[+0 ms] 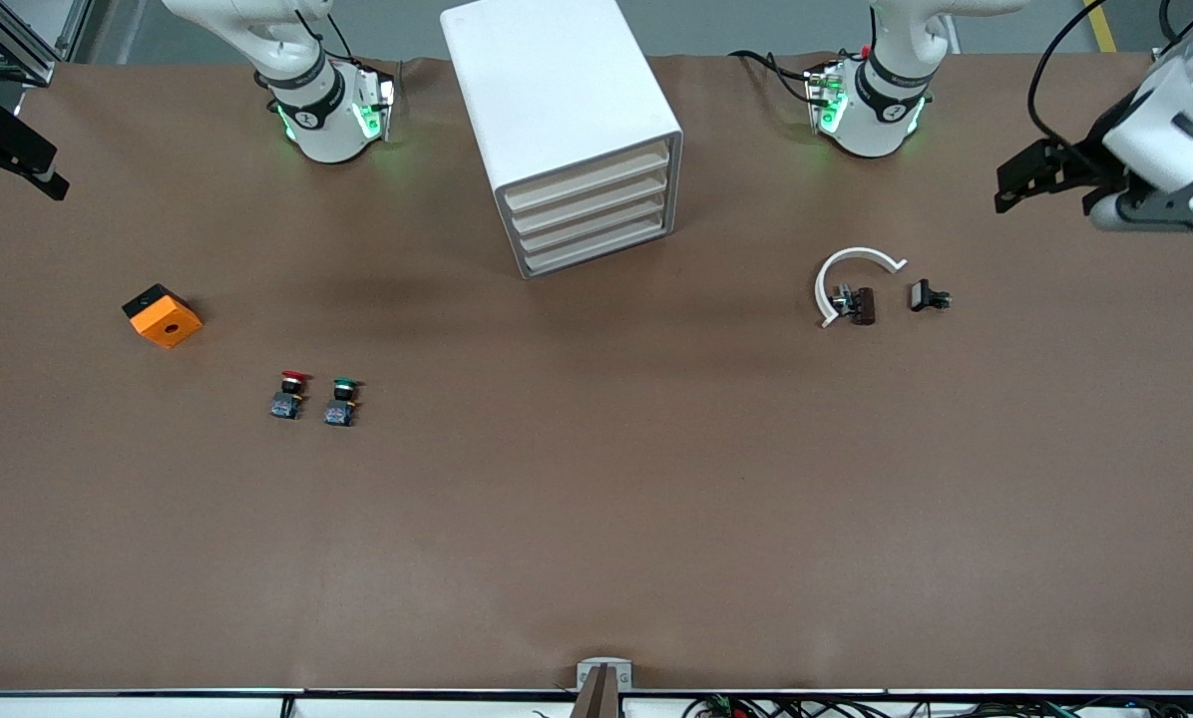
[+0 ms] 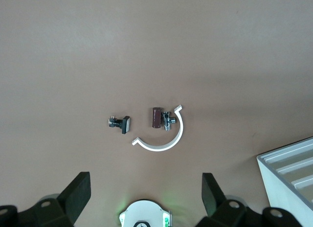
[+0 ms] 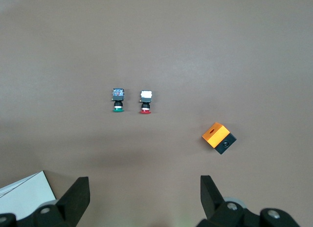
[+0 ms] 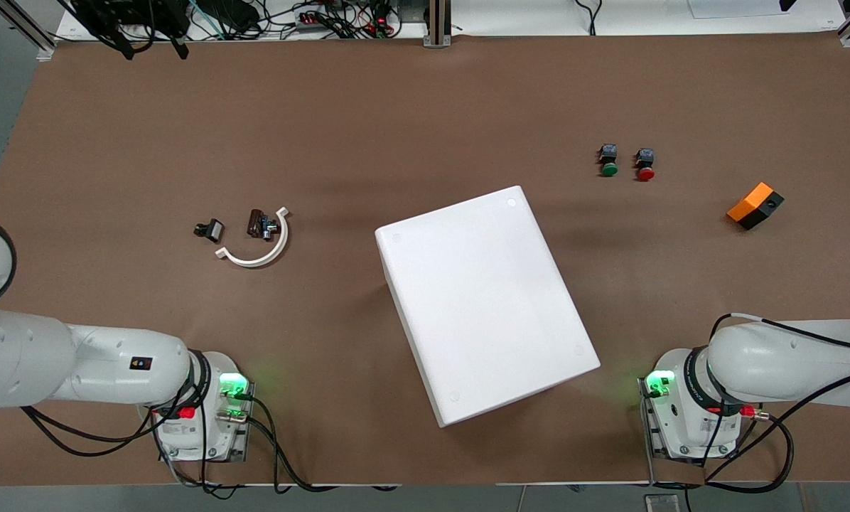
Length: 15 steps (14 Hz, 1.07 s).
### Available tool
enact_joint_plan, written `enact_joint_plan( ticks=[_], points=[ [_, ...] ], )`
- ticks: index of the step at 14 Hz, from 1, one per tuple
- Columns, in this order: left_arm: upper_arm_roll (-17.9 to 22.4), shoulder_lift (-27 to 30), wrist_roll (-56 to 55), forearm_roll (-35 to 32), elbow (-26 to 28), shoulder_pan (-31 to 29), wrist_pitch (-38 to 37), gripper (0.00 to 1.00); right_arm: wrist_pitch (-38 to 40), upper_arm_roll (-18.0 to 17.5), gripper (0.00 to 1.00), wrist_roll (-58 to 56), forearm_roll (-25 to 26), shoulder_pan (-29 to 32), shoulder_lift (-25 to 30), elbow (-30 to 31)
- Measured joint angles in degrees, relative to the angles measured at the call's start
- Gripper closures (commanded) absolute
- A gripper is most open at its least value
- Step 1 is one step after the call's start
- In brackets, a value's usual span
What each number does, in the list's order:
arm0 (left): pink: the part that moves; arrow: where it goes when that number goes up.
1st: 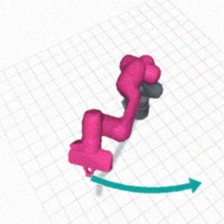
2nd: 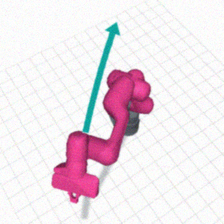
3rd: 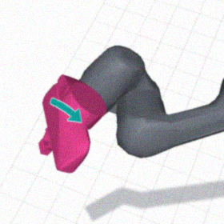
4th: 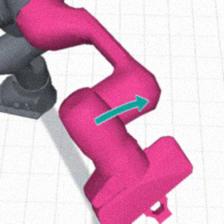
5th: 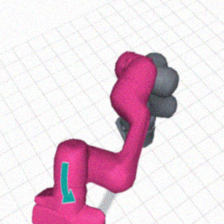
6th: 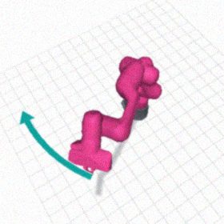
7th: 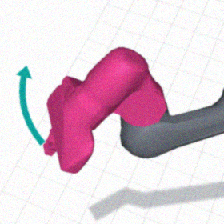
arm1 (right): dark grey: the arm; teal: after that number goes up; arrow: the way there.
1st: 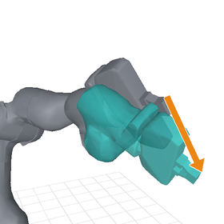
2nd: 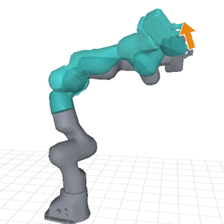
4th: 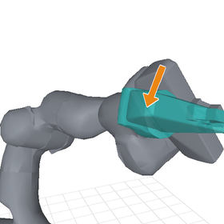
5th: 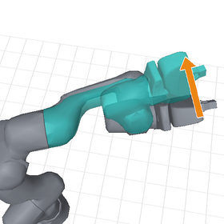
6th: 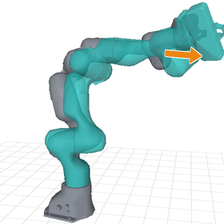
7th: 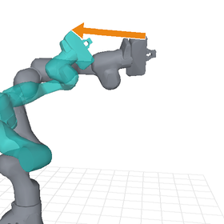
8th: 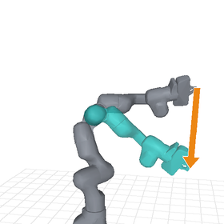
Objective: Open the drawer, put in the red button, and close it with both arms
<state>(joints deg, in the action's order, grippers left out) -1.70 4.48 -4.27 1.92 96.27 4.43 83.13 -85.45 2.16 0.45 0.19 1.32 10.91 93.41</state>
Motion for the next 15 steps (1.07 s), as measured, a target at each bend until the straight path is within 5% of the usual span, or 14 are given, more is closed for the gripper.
enact_joint_plan(
  ticks=[8,15],
  points=[
    [-0.9,-14.4,-1.2,3.4,0.0,1.4,7.0,0.0,0.1,0.4,0.0,0.0,0.0,0.0,-1.4,-0.3],
    [-1.2,-25.1,-22.1,3.8,-0.2,10.0,10.3,0.0,-1.4,0.7,0.0,-0.6,0.0,0.5,-14.3,-0.2]
  ],
)
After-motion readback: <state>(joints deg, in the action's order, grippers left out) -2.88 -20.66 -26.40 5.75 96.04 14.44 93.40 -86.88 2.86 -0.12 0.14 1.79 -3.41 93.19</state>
